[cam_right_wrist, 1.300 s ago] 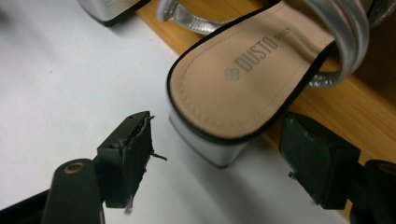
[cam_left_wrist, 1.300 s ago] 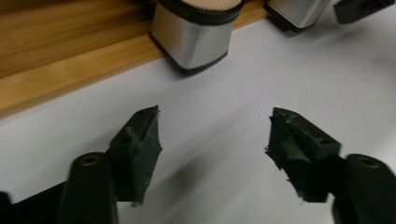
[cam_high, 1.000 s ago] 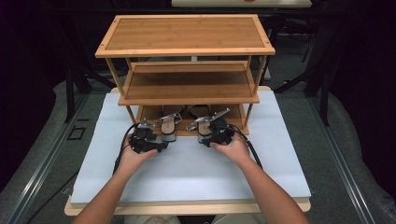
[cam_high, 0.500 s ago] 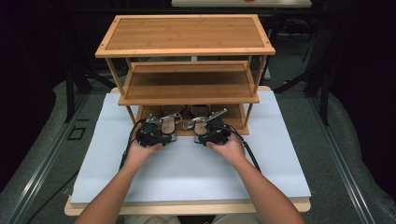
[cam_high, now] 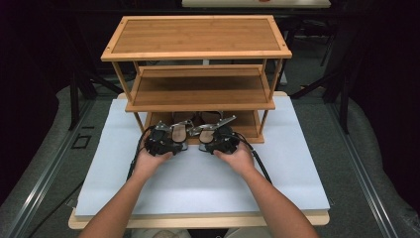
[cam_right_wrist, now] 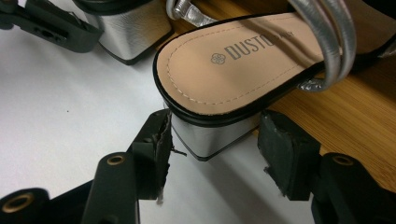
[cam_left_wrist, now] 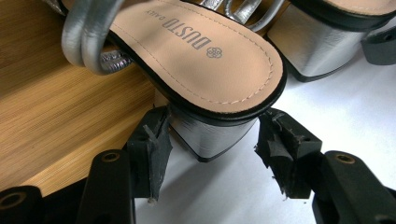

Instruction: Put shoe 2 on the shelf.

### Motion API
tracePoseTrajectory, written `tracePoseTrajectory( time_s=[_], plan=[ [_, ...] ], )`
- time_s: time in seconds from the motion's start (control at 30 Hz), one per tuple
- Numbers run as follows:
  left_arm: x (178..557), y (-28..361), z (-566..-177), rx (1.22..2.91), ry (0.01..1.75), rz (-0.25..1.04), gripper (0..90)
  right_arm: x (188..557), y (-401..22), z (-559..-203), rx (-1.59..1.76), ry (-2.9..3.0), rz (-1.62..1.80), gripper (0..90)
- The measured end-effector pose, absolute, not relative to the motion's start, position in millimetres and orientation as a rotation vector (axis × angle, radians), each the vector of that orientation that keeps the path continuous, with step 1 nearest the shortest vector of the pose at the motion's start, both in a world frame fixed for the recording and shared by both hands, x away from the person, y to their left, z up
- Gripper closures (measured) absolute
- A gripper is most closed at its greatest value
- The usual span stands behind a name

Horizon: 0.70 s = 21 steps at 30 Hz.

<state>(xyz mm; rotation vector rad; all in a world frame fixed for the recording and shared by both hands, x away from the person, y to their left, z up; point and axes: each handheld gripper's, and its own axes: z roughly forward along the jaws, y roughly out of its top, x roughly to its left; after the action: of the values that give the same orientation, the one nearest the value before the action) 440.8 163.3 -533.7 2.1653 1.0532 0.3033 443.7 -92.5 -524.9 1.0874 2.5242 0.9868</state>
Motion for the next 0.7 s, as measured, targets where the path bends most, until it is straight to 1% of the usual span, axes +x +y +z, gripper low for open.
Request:
tracePoseTrajectory(
  time_s=[0.23, 0.7],
  plan=[
    [441.7, 156.7, -533.5, 2.157, 1.050, 0.273, 45.1, 443.6, -91.6, -522.7, 1.082, 2.512, 0.999, 44.4],
    [442.3, 145.5, -533.7, 2.153, 1.028, 0.261, 45.7, 443.0, -86.2, -524.5, 1.074, 2.506, 1.023, 45.5]
  ],
)
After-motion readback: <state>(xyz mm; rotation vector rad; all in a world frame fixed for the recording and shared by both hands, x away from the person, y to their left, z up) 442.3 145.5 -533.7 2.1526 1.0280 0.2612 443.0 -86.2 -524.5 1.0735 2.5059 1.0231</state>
